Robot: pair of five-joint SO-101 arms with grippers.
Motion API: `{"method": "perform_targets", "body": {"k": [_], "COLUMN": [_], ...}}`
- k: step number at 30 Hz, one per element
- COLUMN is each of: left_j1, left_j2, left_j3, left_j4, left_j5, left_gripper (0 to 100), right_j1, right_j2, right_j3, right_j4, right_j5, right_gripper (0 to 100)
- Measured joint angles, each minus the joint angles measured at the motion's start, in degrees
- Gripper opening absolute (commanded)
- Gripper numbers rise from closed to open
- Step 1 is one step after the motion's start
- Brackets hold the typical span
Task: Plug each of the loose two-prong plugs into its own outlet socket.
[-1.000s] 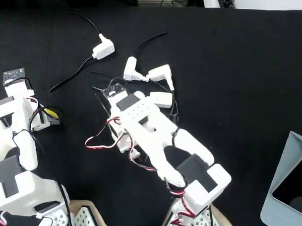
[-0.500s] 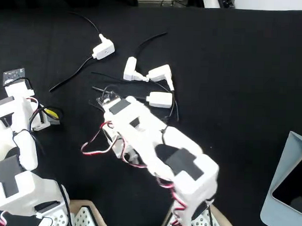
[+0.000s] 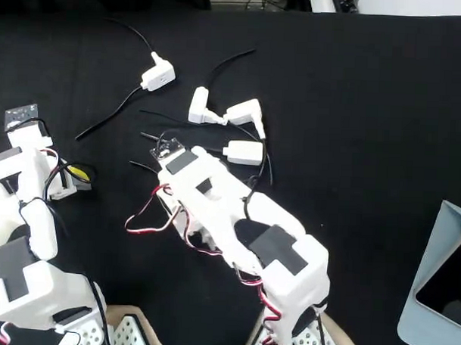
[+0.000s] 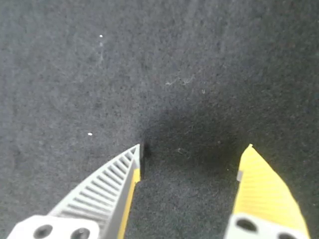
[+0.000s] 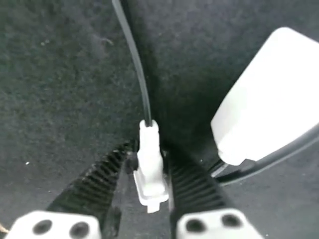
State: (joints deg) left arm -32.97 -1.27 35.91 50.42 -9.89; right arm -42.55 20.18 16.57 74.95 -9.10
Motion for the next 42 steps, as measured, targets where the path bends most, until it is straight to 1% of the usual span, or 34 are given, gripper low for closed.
{"method": "perform_targets", "body": {"k": [6, 11, 12, 16, 21, 26, 39, 42], "left_j1": [0.0, 0.0, 0.0, 0.0, 0.0, 0.0, 0.0, 0.0], "left_j2": [0.0, 0.0, 0.0, 0.0, 0.0, 0.0, 0.0, 0.0], "left_j3": [0.0, 0.0, 0.0, 0.0, 0.0, 0.0, 0.0, 0.0], "left_j4": [0.0, 0.0, 0.0, 0.0, 0.0, 0.0, 0.0, 0.0], "left_j5": [0.0, 0.0, 0.0, 0.0, 0.0, 0.0, 0.0, 0.0], "left_gripper": [31, 31, 31, 31, 31, 31, 31, 31], "right_j1": [-0.18, -0.79, -0.97, -1.23, -1.23, -1.23, -1.14, -1.05], "right_j2": [-1.49, -1.85, -1.85, -1.85, -1.85, -1.85, -1.85, -1.85], "right_j3": [0.09, 0.09, 0.09, 0.09, 0.09, 0.09, 0.09, 0.09], "right_j4": [-0.09, 1.41, 2.11, 3.43, 3.69, 3.69, 3.69, 3.69], "right_j5": [0.0, 0.0, 0.0, 0.0, 0.0, 0.0, 0.0, 0.0], "right_gripper": [1.6, 11.9, 12.1, 8.8, 7.4, 1.0, 1.9, 7.2]}}
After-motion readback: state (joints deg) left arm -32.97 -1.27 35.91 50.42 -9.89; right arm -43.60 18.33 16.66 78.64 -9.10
